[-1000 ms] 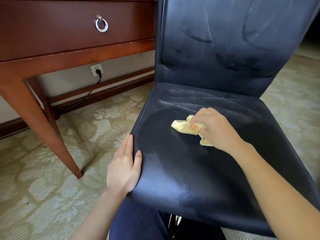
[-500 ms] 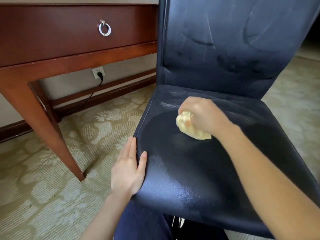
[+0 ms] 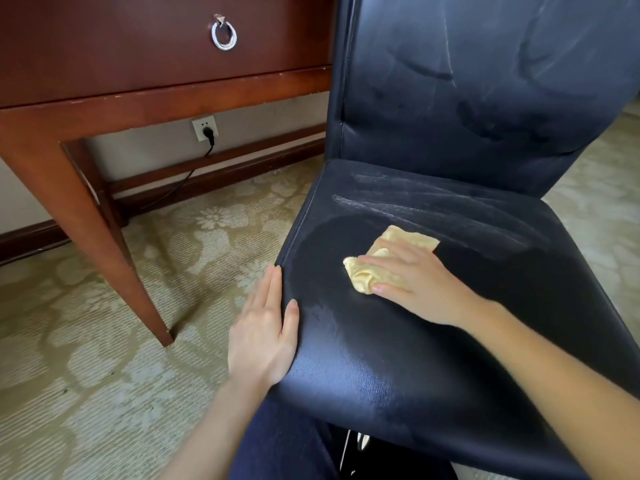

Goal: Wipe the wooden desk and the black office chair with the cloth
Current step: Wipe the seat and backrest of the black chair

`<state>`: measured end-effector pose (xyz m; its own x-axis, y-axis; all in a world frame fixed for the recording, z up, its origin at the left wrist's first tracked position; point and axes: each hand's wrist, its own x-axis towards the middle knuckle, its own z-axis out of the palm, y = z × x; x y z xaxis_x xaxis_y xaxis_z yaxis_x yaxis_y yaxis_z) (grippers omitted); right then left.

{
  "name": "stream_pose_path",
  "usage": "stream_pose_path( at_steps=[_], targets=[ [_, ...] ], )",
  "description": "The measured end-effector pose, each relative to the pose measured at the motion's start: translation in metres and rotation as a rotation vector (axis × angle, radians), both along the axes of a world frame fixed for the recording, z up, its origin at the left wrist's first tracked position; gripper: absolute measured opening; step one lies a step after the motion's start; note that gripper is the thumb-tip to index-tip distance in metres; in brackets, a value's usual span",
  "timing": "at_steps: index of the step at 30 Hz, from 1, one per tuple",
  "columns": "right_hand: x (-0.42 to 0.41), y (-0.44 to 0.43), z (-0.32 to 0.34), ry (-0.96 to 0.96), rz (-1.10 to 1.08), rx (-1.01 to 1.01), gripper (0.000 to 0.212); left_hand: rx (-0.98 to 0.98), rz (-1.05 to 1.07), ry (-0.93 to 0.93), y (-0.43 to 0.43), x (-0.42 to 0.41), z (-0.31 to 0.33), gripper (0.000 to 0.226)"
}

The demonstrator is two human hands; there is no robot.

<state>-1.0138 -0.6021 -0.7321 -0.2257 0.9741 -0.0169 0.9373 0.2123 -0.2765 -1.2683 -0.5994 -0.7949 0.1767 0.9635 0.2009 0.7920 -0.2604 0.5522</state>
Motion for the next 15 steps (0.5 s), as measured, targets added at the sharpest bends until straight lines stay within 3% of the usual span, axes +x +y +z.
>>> stream_pose_path(
  at_steps=[4, 7, 11, 15],
  targets=[
    [-0.023, -0.010, -0.015, 0.075, -0.027, 0.175, 0.040, 0.000, -0.008, -0.029, 0.000, 0.000, 0.001, 0.059],
    [-0.037, -0.028, -0.022, 0.180, 0.151, 0.233, 0.040, 0.010, -0.021, -0.070, 0.000, -0.002, 0.002, 0.064],
    [-0.032, -0.028, -0.022, 0.247, 0.397, 0.216, 0.034, 0.031, -0.024, -0.069, 0.000, -0.003, -0.001, 0.064],
    [-0.021, 0.015, -0.012, 0.289, 0.387, 0.158, 0.026, 0.031, -0.029, -0.078, -0.001, -0.002, 0.000, 0.068]
  ],
)
